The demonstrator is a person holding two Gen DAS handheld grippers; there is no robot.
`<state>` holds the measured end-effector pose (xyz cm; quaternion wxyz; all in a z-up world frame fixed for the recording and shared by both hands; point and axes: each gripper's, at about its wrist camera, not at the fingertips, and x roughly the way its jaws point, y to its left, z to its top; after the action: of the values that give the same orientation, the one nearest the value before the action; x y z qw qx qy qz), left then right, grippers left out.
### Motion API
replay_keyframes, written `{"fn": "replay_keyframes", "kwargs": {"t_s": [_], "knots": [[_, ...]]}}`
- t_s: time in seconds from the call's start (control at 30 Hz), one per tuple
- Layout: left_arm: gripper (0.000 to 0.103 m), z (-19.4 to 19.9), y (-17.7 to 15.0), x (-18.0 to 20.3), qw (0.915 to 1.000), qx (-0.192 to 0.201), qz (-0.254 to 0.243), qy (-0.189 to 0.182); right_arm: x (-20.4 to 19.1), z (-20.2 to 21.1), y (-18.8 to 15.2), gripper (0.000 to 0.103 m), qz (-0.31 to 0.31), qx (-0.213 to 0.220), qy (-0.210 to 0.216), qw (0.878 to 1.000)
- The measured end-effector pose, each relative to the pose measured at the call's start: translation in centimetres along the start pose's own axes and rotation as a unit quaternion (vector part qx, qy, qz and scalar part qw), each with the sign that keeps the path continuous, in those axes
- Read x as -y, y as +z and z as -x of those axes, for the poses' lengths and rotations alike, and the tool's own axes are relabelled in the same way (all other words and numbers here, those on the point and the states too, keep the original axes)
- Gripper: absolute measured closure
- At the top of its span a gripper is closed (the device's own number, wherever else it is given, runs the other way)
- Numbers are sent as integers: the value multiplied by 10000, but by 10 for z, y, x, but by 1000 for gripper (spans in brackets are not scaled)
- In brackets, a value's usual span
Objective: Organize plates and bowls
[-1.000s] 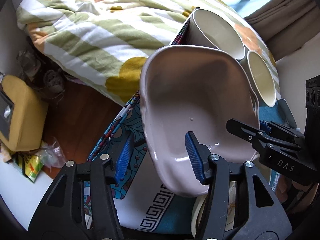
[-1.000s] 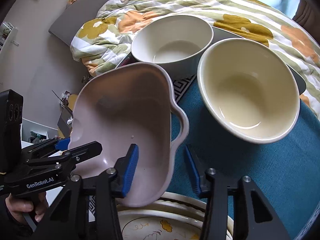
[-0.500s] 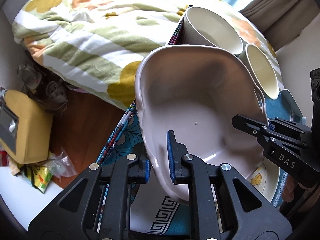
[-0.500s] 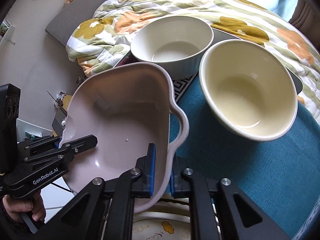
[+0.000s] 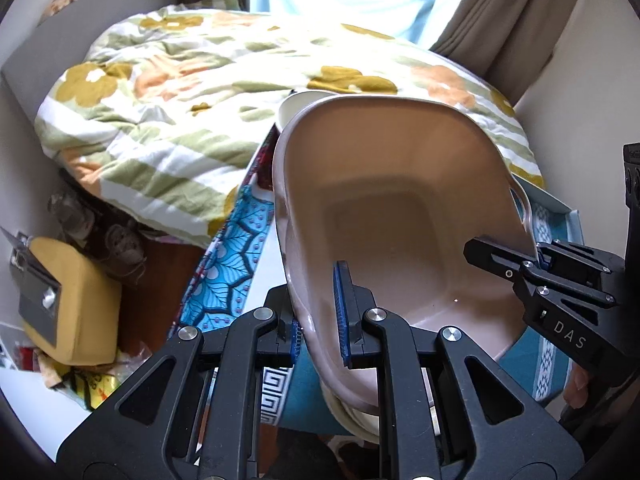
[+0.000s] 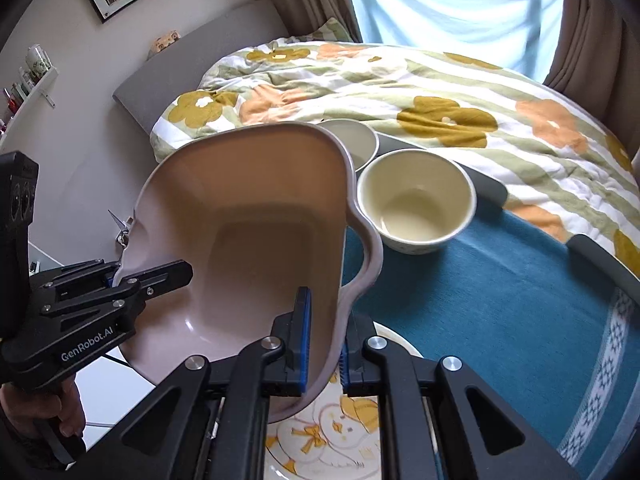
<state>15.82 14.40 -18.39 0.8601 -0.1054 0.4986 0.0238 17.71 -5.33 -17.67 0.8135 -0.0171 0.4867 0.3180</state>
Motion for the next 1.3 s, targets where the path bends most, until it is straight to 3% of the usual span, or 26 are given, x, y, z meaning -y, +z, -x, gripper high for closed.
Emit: {"fn": "replay_keyframes", "kwargs": {"t_s": [0.33, 0.6, 0.83, 1.03, 1.3], "knots": [[91, 46, -43, 137, 9941, 193, -779, -724, 69, 126, -93, 92, -748, 602, -684, 9930], [91, 26, -89, 249, 9795, -146, -1421, -1424, 134, 179, -159, 92, -1665, 729, -1242, 9755], [91, -39, -120, 314, 9692, -689, -1757, -1582, 199, 165, -209, 92, -2444, 525, -1279, 9598], [91, -86, -134, 331, 9657, -884, -1902, -1530, 233, 137, -237, 92, -2784, 361, -1194, 9523], [91, -105, -142, 333, 9634, -988, -1995, -1494, 247, 126, -254, 92, -2894, 389, -1088, 9502]]}}
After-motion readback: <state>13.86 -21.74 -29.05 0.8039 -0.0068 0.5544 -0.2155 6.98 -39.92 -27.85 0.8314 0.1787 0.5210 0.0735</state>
